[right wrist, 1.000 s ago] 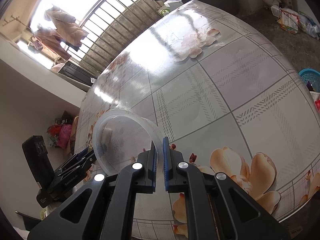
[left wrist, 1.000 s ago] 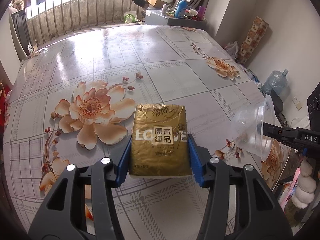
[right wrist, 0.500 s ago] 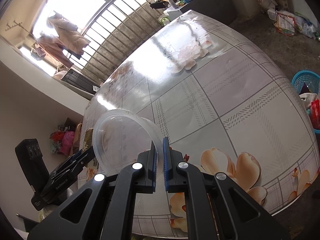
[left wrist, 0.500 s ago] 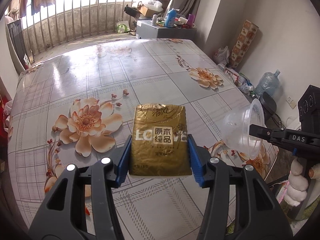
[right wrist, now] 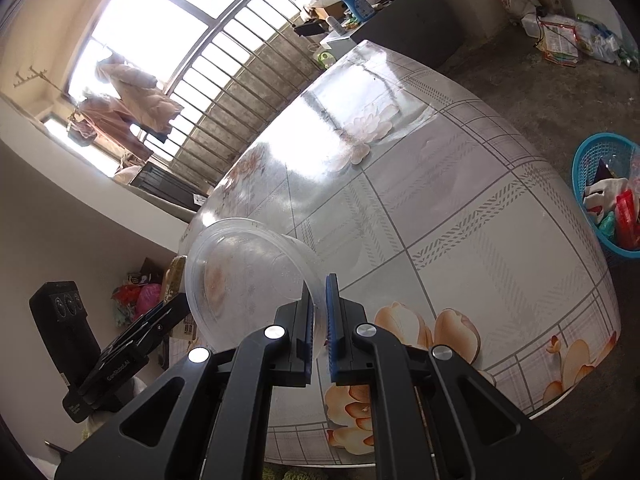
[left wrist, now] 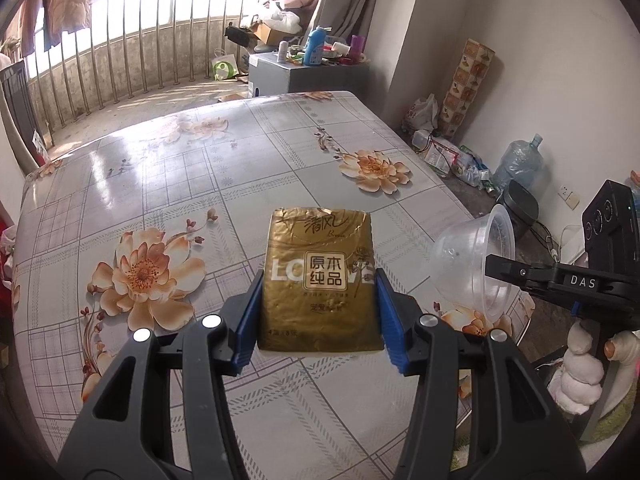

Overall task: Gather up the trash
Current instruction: 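Lift the gold packet with the left tool while the right tool holds the cup, then carry gold packet and cup to the blue wastebasket and open both tools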

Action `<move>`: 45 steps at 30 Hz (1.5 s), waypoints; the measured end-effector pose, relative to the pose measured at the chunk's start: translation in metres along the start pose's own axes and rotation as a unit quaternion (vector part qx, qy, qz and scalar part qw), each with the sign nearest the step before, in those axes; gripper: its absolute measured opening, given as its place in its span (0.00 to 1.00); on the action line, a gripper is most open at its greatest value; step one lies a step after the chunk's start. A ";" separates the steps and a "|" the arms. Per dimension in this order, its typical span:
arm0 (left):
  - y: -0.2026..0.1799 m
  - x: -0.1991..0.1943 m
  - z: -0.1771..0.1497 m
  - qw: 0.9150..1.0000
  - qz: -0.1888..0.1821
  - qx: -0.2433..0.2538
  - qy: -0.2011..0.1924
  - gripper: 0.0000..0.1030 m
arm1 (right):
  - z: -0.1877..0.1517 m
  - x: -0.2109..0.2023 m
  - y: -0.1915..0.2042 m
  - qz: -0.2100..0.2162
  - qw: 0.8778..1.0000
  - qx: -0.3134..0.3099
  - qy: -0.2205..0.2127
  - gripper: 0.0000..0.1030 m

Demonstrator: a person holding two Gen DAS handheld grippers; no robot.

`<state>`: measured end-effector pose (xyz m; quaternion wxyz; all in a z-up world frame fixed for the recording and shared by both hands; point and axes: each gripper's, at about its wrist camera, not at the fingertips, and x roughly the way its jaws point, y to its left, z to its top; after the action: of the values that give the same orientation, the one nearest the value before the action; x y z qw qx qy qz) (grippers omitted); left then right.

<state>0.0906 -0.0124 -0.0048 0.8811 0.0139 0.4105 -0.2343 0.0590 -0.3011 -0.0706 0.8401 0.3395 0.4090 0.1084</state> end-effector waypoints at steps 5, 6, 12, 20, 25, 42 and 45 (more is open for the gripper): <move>-0.015 0.003 0.005 1.000 -0.008 0.014 0.002 0.48 | -0.001 -0.010 -0.013 0.000 1.000 0.012 -0.012 0.06; -0.018 0.004 0.006 1.000 -0.009 0.017 0.002 0.48 | -0.001 -0.012 -0.016 0.000 1.000 0.015 -0.015 0.06; -0.035 0.009 0.012 0.999 -0.017 0.034 0.005 0.48 | -0.002 -0.021 -0.026 0.004 0.999 0.028 -0.028 0.06; -0.057 0.018 0.022 0.998 -0.029 0.057 0.009 0.48 | -0.006 -0.034 -0.037 0.005 0.998 0.041 -0.048 0.06; -0.070 0.022 0.028 0.997 -0.034 0.069 0.009 0.48 | -0.005 -0.044 -0.043 0.001 0.997 0.046 -0.062 0.06; -0.120 0.044 0.040 0.992 -0.051 0.110 0.023 0.48 | -0.004 -0.066 -0.070 0.000 0.992 0.077 -0.097 0.06; -0.129 0.049 0.044 0.991 -0.054 0.119 0.025 0.48 | -0.004 -0.074 -0.075 0.000 0.990 0.084 -0.110 0.06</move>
<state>0.0945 -0.1560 0.0104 0.8487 0.1023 0.4021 -0.3278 0.0007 -0.3894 -0.0764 0.8486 0.4183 0.3219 0.0356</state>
